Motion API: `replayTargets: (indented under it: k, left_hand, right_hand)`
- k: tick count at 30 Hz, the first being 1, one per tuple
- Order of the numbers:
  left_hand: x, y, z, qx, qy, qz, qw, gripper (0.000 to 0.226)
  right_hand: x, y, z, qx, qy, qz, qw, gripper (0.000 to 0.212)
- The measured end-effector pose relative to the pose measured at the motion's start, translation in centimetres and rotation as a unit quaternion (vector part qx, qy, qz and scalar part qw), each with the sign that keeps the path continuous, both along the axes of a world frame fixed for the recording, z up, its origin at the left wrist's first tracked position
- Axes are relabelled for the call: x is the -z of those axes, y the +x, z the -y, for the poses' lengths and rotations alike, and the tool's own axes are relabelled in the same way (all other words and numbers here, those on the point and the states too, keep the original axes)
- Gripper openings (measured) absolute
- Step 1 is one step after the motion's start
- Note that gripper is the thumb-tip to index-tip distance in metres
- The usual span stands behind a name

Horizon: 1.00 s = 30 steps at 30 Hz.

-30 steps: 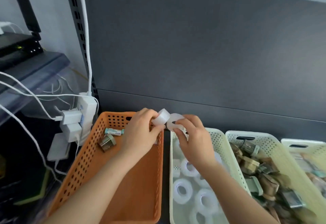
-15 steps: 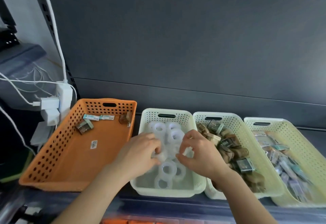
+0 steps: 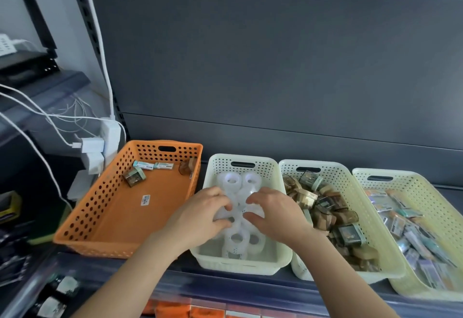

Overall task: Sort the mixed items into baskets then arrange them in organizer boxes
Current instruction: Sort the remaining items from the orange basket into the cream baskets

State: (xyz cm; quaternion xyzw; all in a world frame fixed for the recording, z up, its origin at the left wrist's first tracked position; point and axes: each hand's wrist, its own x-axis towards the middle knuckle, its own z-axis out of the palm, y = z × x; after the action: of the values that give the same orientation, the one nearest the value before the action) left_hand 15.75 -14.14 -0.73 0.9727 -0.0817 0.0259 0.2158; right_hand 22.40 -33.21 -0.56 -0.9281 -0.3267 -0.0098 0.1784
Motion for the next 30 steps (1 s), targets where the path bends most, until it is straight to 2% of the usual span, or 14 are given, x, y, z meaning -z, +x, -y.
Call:
replayTargets:
  k: [3, 7, 12, 17, 21, 26, 30]
  left_hand:
    - [-0.7, -0.2, -1.8, -0.033, 0.000, 0.023, 0.999, 0.023]
    - [-1.8, -0.2, -5.4, -0.107, 0.044, 0.050, 0.992, 0.024]
    - [-1.4, 0.1, -10.5, -0.188, 0.114, 0.023, 0.975, 0.041]
    - [0.1, 1.5, -15.2, -0.229, 0.179, -0.038, 0.956, 0.050]
    - [1.4, 2.6, -17.7, -0.251, 0.200, -0.045, 0.946, 0.069]
    - [2.5, 3.7, -19.3, -0.214, 0.236, -0.044, 0.947, 0.054]
    - [2.6, 4.4, -19.9, -0.189, 0.231, -0.053, 0.953, 0.038]
  right_hand:
    - [-0.1, 0.3, -1.4, 0.001, 0.014, 0.007, 1.000, 0.032]
    - [-0.8, 0.7, -4.7, -0.018, 0.031, 0.016, 0.999, 0.028]
    - [-1.3, 1.6, -9.9, -0.066, 0.019, 0.031, 0.997, 0.025]
    - [-1.0, 3.3, -15.3, -0.108, -0.038, 0.087, 0.990, 0.027]
    - [-0.4, 4.9, -19.4, -0.090, -0.114, 0.098, 0.985, 0.028]
    - [1.0, 6.8, -22.8, -0.040, -0.207, 0.069, 0.975, 0.031]
    - [1.7, 7.7, -24.6, -0.012, -0.274, 0.082, 0.958, 0.031]
